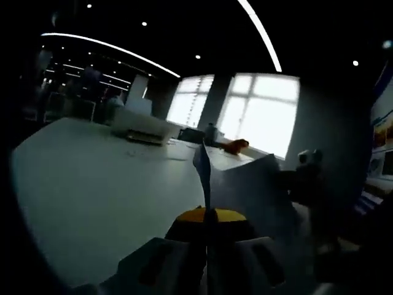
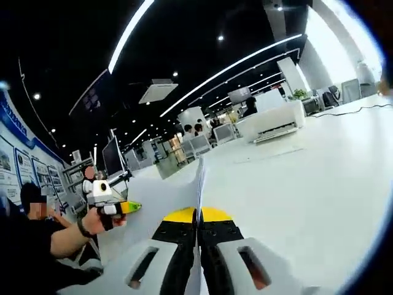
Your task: Organize the stack of printing papers by aligning and flattening the scattered papers on the table
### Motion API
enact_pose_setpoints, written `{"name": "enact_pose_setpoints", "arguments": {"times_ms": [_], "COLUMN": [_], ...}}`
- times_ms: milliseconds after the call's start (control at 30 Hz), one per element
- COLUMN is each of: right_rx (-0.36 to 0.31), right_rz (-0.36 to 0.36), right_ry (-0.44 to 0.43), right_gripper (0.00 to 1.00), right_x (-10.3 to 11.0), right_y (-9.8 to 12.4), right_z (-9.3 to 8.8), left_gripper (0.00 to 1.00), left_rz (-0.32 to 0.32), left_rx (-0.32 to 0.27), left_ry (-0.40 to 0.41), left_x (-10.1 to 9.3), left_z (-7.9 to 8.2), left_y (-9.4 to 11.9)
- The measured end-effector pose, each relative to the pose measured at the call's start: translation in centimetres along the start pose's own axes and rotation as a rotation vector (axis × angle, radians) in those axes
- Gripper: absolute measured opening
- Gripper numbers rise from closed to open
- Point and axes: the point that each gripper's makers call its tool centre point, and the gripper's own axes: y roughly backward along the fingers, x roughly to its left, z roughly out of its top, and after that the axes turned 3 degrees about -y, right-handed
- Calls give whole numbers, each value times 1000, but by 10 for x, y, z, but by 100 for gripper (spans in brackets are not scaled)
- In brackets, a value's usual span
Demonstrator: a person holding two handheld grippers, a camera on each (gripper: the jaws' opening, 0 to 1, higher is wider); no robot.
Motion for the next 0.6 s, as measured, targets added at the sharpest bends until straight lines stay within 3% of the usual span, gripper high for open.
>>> {"name": "enact_pose_setpoints", "arguments": {"times_ms": [67,233,600], "right_rx": [6,18,37], "right_rz": [-18,-74,-122], "right_ry": [21,101,214], "right_gripper": [0,0,0], "right_x": [-3,-12,-27], "right_y": [-2,-9,-16], "right_z": [-4,-16,-40], "left_gripper": [7,7,9], "left_rz": [31,54,128], "left_rx": [16,29,110], "left_ry": [-38,-40,-270], "left_x": [7,12,18], "left_z": [-8,-17,-34], "left_y": [-3,-9,-15]}}
